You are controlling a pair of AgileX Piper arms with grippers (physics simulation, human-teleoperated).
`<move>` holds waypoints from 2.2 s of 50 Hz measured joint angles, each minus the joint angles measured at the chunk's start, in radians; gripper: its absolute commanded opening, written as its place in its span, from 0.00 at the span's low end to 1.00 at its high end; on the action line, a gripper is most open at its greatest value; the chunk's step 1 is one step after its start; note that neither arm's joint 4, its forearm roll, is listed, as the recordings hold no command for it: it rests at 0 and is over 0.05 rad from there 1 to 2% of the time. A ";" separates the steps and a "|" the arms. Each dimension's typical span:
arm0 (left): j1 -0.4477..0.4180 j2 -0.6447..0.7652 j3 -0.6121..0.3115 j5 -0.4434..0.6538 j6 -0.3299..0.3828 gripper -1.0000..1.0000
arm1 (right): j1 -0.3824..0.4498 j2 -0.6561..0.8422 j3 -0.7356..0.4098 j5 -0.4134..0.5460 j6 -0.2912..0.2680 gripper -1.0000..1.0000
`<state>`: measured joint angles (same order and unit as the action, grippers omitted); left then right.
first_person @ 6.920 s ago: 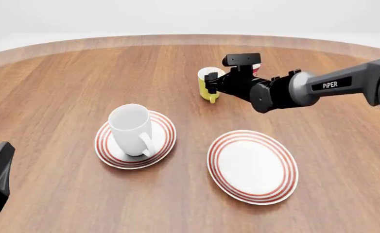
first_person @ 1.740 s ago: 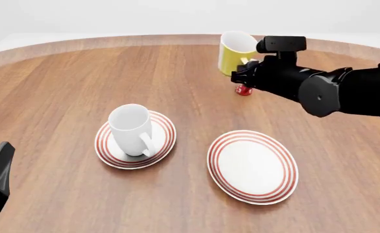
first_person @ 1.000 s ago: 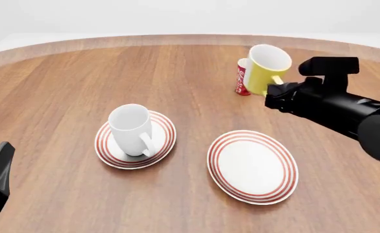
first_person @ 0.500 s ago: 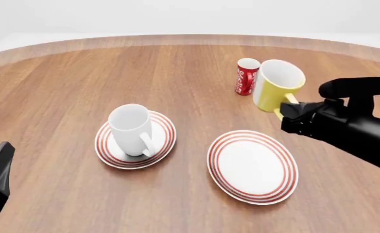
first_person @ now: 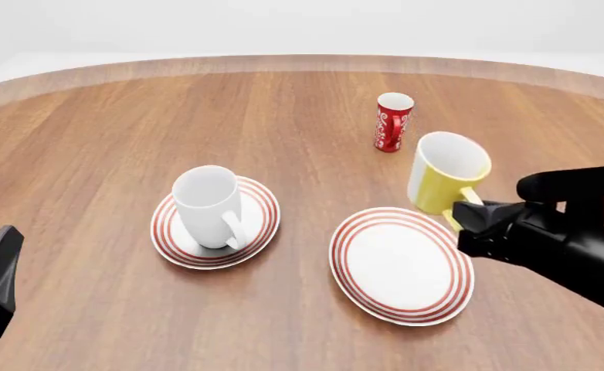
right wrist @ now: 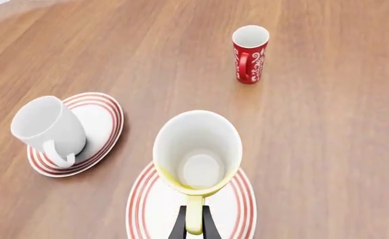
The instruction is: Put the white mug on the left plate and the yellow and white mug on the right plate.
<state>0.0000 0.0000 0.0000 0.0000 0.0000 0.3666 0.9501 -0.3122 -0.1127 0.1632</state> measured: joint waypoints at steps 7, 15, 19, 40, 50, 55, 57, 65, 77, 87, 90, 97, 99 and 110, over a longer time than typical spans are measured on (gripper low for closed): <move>0.000 0.000 0.000 0.000 0.000 1.00 | 0.006 -0.011 0.022 0.001 0.004 0.00; 0.000 0.000 0.000 0.000 0.000 1.00 | 0.016 -0.010 0.043 -0.006 0.008 0.00; 0.000 0.000 0.000 0.000 0.000 1.00 | 0.020 -0.004 0.048 -0.013 0.009 0.00; 0.000 0.000 0.000 0.000 0.000 1.00 | 0.048 0.090 0.067 -0.094 0.016 0.00; 0.000 0.000 0.000 0.000 0.000 1.00 | 0.059 0.131 0.072 -0.129 0.020 0.00; 0.000 0.000 0.000 0.000 0.000 1.00 | 0.065 0.151 0.073 -0.145 0.022 0.00; 0.000 0.000 0.000 0.000 0.000 1.00 | 0.068 0.159 0.073 -0.151 0.023 0.00; 0.000 0.000 0.000 0.000 0.000 1.00 | 0.075 0.192 0.074 -0.176 0.026 0.00; 0.000 0.000 0.000 0.000 0.000 1.00 | 0.080 0.238 0.079 -0.214 0.029 0.00; 0.000 0.000 0.000 0.000 0.000 1.00 | 0.083 0.271 0.080 -0.237 0.028 0.00; 0.000 0.000 0.000 0.000 0.000 1.00 | 0.084 0.280 0.081 -0.243 0.027 0.00; 0.000 0.000 0.000 0.000 0.000 1.00 | 0.086 0.300 0.085 -0.257 0.025 0.00; 0.000 0.000 0.000 0.000 0.000 1.00 | 0.086 0.307 0.086 -0.261 0.025 0.00; 0.000 0.000 0.000 0.000 0.000 1.00 | 0.084 0.325 0.092 -0.273 0.022 0.00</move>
<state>0.0000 0.0000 0.0000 0.0000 0.0000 0.4511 1.2753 -0.2204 -0.3861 0.1848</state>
